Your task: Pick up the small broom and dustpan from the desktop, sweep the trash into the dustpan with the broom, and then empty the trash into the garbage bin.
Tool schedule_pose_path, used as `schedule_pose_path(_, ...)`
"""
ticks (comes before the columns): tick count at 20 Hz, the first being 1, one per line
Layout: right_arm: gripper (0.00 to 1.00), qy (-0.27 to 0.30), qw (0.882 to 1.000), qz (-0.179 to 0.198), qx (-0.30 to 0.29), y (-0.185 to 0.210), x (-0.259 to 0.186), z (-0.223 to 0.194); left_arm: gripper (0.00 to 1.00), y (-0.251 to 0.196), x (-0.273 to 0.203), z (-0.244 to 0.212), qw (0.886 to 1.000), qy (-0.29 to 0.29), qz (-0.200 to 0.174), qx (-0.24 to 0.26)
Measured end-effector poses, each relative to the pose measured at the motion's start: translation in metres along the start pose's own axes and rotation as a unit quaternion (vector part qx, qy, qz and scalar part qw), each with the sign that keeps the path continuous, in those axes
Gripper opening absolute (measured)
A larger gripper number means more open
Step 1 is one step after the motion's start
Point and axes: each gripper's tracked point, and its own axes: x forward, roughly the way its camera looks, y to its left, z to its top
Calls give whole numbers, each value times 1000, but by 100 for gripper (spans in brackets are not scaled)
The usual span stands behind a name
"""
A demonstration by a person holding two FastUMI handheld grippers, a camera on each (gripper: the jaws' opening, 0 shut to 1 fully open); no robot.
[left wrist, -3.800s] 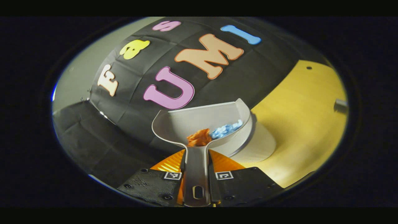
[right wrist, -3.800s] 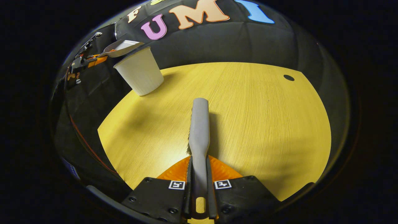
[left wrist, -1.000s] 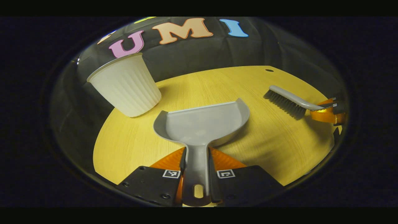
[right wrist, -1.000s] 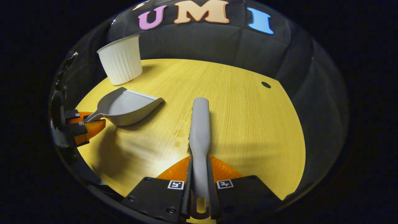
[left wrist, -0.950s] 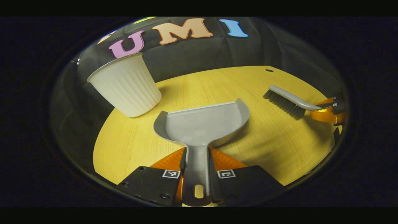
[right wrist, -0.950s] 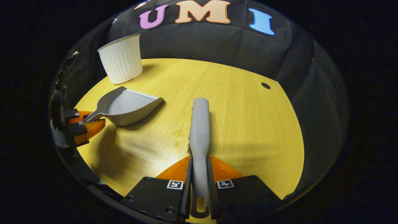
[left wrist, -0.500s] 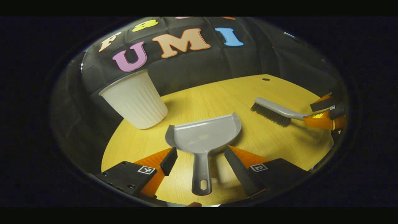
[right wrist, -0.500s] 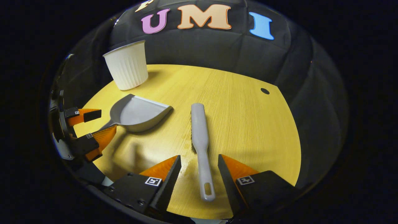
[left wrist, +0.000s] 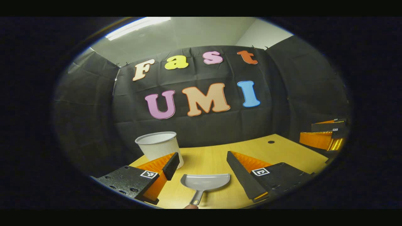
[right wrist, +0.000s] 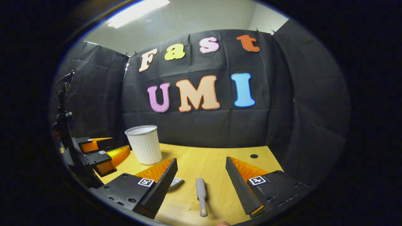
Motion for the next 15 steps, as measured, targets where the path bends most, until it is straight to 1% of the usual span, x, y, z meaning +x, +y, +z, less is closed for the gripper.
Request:
schedule_pose_path(3, 92, -34, 999, -28, -1, -7, -18, 45, 93, -10, -1, 39, 999, -41, -32, -3)
schedule_pose_path(4, 92, -38, 999, -39, -1, -5, -18, 48, 93, -12, 3, 43, 998, -44, -44, -1)
schedule_pose_path(8, 93, -63, 996, -61, 2, 5, -16, 58, 92, -10, 8, 48, 996, -53, -72, -1)
schedule_pose_path(10, 93, -67, 996, -63, 1, 13, -16, 60, 93, -14, 10, 50, 995, -59, -85, -3)
schedule_pose_path(14, 93, -78, 995, -68, -9, 17, -18, 70, 92, -14, 14, 63, 993, -77, -94, 0)
schedule_pose_path(15, 93, -80, 994, -68, -9, 18, -18, 71, 100, -13, 13, 63, 992, -78, -94, 1)
